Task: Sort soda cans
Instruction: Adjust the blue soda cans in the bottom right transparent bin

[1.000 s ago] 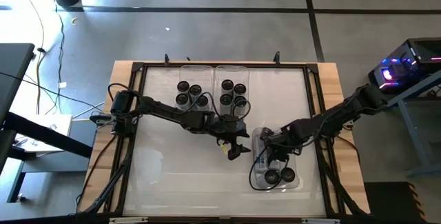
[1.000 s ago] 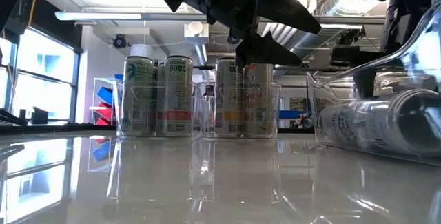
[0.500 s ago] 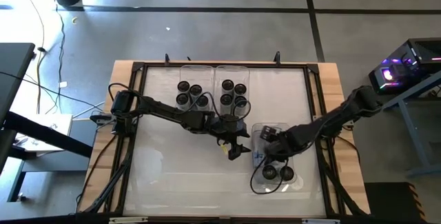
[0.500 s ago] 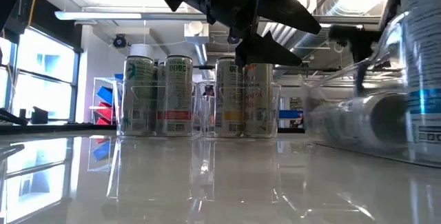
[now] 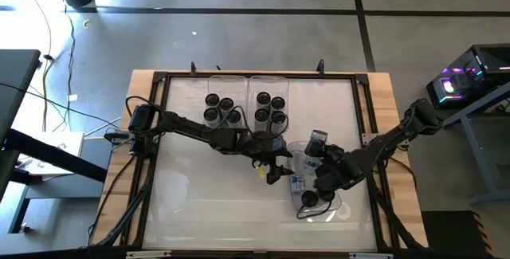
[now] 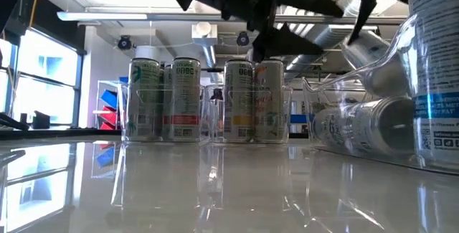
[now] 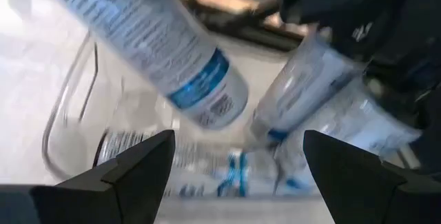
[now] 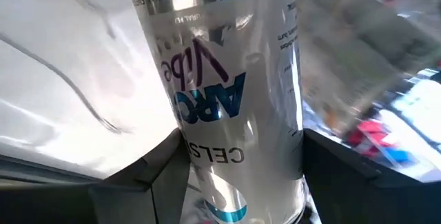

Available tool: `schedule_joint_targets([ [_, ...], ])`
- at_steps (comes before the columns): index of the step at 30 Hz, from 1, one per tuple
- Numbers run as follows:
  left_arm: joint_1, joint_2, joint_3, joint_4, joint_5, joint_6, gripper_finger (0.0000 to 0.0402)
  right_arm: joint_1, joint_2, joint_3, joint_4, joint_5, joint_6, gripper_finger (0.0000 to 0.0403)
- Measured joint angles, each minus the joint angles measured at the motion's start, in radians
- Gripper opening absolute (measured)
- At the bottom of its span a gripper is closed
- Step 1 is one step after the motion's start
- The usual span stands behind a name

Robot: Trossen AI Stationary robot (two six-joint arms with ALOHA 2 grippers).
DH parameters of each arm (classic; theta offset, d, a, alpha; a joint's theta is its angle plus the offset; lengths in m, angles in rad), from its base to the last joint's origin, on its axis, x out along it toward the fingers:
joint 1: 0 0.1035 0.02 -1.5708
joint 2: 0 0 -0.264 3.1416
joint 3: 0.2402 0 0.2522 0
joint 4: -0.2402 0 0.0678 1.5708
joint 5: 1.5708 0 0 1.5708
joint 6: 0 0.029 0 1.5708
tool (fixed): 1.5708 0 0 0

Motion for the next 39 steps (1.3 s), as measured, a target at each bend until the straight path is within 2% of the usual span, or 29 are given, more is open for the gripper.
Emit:
schedule_joint_targets([
  [11,0.005,0.066,-0.001,0.264,-0.022,-0.078,0.0317,0.030,-0.002,0.002,-0.027,0.279,-0.018,0.0226],
  [16,0.027,0.077,-0.001,0.268,-0.007,-0.124,0.0317,0.035,-0.002,0.003,-0.038,0.290,-0.035,0.0226],
  [23,0.046,0.077,0.001,0.223,0.015,-0.113,0.0317,0.075,-0.002,0.003,-0.050,0.292,-0.034,0.0225],
  [30,0.063,0.078,0.000,0.242,0.085,-0.124,0.0317,0.101,-0.002,0.003,-0.062,0.297,-0.030,0.0224],
  [39,0.064,0.078,0.001,0.166,0.073,-0.015,0.0317,0.101,-0.002,0.003,-0.054,0.259,-0.027,0.0224],
])
